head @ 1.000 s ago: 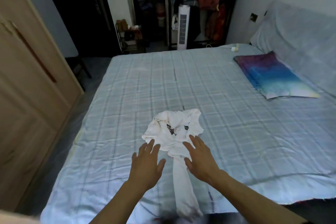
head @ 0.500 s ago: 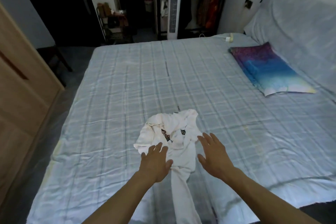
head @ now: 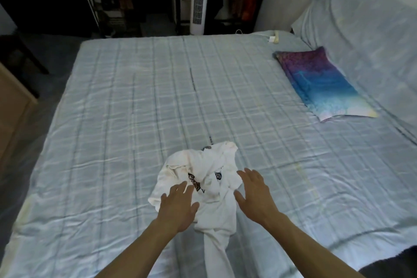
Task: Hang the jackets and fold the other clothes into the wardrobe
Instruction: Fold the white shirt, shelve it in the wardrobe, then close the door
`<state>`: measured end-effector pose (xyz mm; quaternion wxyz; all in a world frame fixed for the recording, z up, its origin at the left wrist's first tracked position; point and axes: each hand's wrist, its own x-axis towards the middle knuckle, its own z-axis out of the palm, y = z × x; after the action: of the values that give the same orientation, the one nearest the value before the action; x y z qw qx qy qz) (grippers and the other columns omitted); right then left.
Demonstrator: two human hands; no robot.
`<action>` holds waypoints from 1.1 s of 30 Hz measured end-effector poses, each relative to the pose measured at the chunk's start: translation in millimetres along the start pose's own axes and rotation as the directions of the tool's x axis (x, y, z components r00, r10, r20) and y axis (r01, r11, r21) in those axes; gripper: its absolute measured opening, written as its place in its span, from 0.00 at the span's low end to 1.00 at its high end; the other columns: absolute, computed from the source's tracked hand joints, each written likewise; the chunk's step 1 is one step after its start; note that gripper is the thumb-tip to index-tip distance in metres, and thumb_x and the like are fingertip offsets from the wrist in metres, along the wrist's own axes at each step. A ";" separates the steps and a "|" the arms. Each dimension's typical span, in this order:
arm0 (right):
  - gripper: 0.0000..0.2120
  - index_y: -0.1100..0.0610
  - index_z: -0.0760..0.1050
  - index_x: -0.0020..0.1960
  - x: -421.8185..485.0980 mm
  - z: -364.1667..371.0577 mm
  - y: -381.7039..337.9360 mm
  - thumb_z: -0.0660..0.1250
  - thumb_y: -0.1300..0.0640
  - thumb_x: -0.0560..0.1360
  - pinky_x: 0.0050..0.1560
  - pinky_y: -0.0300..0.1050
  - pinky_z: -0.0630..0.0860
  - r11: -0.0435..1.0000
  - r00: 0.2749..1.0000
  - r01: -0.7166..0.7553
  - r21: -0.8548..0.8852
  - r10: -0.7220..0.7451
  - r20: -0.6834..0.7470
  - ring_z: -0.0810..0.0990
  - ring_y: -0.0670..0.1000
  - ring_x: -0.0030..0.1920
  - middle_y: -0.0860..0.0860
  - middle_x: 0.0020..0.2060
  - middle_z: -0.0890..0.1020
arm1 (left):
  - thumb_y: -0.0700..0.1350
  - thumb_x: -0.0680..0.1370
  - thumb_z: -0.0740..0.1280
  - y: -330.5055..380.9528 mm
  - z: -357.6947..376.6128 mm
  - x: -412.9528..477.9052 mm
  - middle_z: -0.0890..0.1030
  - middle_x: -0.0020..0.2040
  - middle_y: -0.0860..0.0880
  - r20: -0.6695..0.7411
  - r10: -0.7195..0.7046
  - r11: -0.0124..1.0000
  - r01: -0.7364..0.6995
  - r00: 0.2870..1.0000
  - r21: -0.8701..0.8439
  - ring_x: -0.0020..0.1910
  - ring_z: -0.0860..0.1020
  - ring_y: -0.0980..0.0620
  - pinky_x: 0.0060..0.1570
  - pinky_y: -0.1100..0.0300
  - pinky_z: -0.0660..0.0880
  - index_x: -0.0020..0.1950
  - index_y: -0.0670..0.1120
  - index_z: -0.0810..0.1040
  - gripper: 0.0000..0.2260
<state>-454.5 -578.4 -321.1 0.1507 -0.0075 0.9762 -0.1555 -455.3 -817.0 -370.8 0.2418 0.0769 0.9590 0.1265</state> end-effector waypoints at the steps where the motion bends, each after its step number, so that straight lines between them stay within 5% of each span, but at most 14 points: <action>1: 0.30 0.52 0.54 0.79 9.1 1.0 3.6 0.60 0.47 0.81 0.75 0.52 0.56 1.000 1.000 -0.003 0.005 0.003 0.009 0.50 0.56 0.79 0.52 0.79 0.55 | 0.58 0.82 0.55 -0.1 0.3 6.2 0.53 0.81 0.50 0.010 -0.004 1.000 0.004 1.000 0.003 0.79 0.55 0.48 0.73 0.44 0.60 0.79 0.52 0.57 0.26; 18: 0.30 0.56 0.56 0.78 189.6 54.6 99.1 0.62 0.49 0.80 0.74 0.52 0.58 0.934 0.962 -0.271 0.234 0.253 0.103 0.56 0.55 0.77 0.53 0.76 0.62 | 0.57 0.83 0.55 39.4 -15.3 204.2 0.62 0.77 0.51 0.121 0.139 0.985 -0.149 0.983 0.084 0.75 0.61 0.49 0.69 0.52 0.62 0.77 0.52 0.61 0.23; 27: 0.31 0.53 0.54 0.79 245.6 126.5 140.0 0.61 0.47 0.80 0.74 0.50 0.61 0.883 0.908 -0.387 0.265 0.315 0.276 0.62 0.54 0.75 0.52 0.76 0.63 | 0.46 0.83 0.58 81.2 16.5 343.2 0.66 0.75 0.49 0.119 0.278 0.954 -0.289 0.953 0.081 0.71 0.66 0.46 0.67 0.50 0.67 0.76 0.50 0.64 0.20; 31: 0.26 0.55 0.60 0.75 255.7 150.8 142.9 0.62 0.50 0.80 0.67 0.47 0.68 0.838 0.873 -0.463 0.289 0.376 0.309 0.69 0.55 0.69 0.55 0.70 0.69 | 0.42 0.80 0.64 94.3 42.2 376.0 0.67 0.74 0.49 0.109 0.333 0.943 -0.331 0.937 -0.032 0.71 0.66 0.48 0.68 0.54 0.65 0.75 0.50 0.65 0.24; 33: 0.23 0.54 0.64 0.71 260.2 157.0 143.9 0.64 0.52 0.79 0.61 0.47 0.71 0.823 0.867 -0.486 0.293 0.411 0.284 0.73 0.55 0.64 0.54 0.66 0.71 | 0.40 0.76 0.68 97.1 55.4 390.3 0.64 0.76 0.47 0.102 0.396 0.910 -0.405 0.913 0.091 0.75 0.61 0.47 0.74 0.53 0.59 0.77 0.49 0.63 0.30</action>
<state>-651.6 -504.8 -583.3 0.2831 0.2345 0.8844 -0.2875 -760.2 -631.4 -564.2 0.2449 0.2900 0.9177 0.1170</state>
